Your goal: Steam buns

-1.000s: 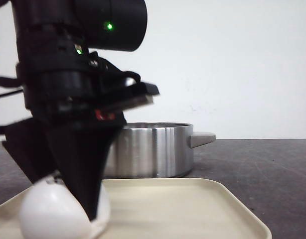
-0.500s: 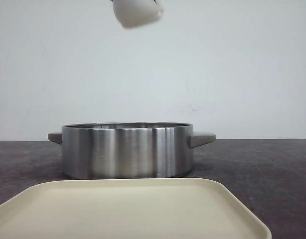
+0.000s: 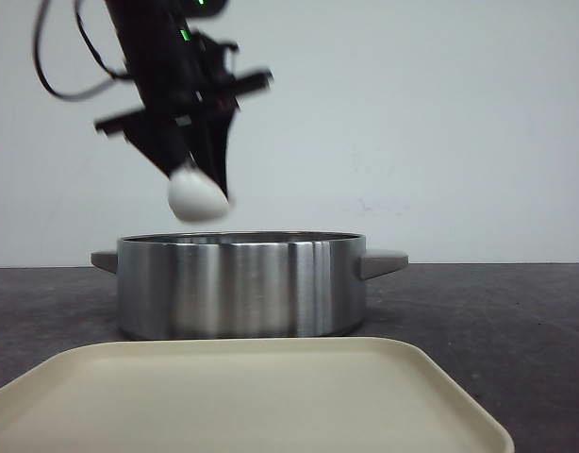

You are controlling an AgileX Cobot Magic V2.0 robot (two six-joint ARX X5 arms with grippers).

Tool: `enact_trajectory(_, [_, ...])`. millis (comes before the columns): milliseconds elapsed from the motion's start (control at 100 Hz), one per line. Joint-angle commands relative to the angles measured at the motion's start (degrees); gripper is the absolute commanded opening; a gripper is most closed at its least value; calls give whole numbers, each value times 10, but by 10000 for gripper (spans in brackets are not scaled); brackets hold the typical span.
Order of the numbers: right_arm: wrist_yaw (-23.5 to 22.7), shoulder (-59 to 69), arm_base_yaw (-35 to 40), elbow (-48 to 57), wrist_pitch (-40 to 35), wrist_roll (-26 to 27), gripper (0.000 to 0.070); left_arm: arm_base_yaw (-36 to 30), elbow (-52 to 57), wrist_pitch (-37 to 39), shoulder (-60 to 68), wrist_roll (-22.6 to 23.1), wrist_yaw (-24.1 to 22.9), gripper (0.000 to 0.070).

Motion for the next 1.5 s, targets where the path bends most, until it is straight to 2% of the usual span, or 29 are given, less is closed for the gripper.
enact_trajectory(0, [2, 4, 6, 10, -11, 18, 0, -2, 12, 7, 31, 12, -3, 10])
enact_trajectory(210, [13, 1, 6, 10, -47, 40, 0, -2, 13, 18, 90, 10, -4, 12])
enact_trajectory(310, [14, -3, 6, 10, -47, 48, 0, 1, 13, 20, 106, 10, -5, 54])
enact_trajectory(360, [14, -4, 6, 10, -47, 51, 0, 2, 13, 20, 112, 10, -5, 124])
enact_trajectory(500, [19, -8, 6, 10, -47, 53, 0, 2, 14, 17, 115, 10, -4, 421])
enact_trajectory(550, [26, -8, 6, 10, -47, 53, 0, 2, 20, 12, 115, 10, -4, 481])
enact_trajectory(620, [30, -8, 6, 10, -47, 53, 0, 2, 30, 1, 115, 10, -3, 522])
enact_trajectory(880, [36, -7, 6, 10, -47, 53, 0, 2, 114, -60, 114, 13, -2, 519])
enact_trajectory(950, [50, -7, 6, 6, -41, 53, 0, 2, 154, -91, 114, 20, -2, 494])
enact_trajectory(1000, [57, -7, 6, -3, -28, 53, 0, 2, 180, -106, 108, 20, -2, 389])
enact_trajectory(1070, [58, -11, 7, -27, 4, 52, 3, 2, 199, -100, 80, 17, -2, 171])
enact_trajectory(1100, [57, -16, 7, -43, 21, 49, 7, 1, 199, -89, 61, 10, -2, 102])
enact_trajectory(1140, [57, -23, 10, -71, 50, 42, 7, -1, 199, -77, 34, -2, -2, 59])
enact_trajectory(1210, [51, -42, 19, -132, 111, 20, 7, -6, 199, -68, -17, -12, -2, 61])
enact_trajectory(1300, [7, -75, 30, -230, 214, -9, 7, -13, 198, -67, -89, 1, -4, 60])
enact_trajectory(1430, [-115, -130, 36, -383, 379, -63, 7, -35, 198, -75, -205, 19, -4, 60])
enact_trajectory(1490, [-152, -148, 36, -438, 443, -79, 7, -42, 198, -91, -250, 35, -4, 60])
